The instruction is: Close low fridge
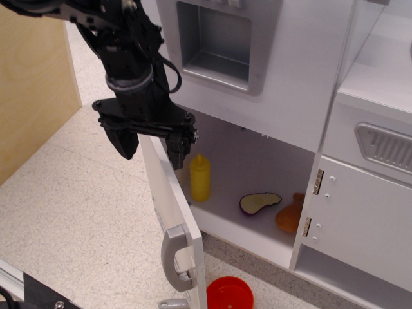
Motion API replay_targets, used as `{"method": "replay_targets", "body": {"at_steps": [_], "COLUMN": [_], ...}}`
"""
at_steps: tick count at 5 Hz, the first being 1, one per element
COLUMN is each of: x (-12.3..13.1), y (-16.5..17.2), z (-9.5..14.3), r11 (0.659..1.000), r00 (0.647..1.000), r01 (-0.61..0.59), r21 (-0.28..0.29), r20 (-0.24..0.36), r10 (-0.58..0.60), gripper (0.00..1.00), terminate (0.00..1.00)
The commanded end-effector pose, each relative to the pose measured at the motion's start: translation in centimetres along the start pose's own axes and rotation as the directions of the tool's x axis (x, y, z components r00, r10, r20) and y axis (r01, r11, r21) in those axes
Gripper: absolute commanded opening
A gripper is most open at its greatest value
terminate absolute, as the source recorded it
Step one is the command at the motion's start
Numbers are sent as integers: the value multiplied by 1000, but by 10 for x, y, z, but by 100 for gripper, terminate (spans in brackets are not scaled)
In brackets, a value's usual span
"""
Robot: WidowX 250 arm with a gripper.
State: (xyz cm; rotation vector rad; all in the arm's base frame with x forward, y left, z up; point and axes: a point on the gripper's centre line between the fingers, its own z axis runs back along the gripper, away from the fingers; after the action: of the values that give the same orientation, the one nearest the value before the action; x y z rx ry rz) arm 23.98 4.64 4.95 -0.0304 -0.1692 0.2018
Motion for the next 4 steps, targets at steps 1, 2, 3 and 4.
{"method": "replay_targets", "body": {"at_steps": [1, 2, 3, 4], "x": [-30, -41, -40, -35], "y": [26, 40, 47, 42], "z": [-18, -40, -63, -85], "r11": [991, 987, 990, 995], "r00": [993, 990, 994, 997], "r01": [114, 139, 110, 79], "r21": [65, 80, 88, 56], "r20": [-27, -36, -20, -26], "r10": [-113, -136, -109, -78], "gripper": [100, 100, 100, 100], "terminate": [0, 0, 0, 0]}}
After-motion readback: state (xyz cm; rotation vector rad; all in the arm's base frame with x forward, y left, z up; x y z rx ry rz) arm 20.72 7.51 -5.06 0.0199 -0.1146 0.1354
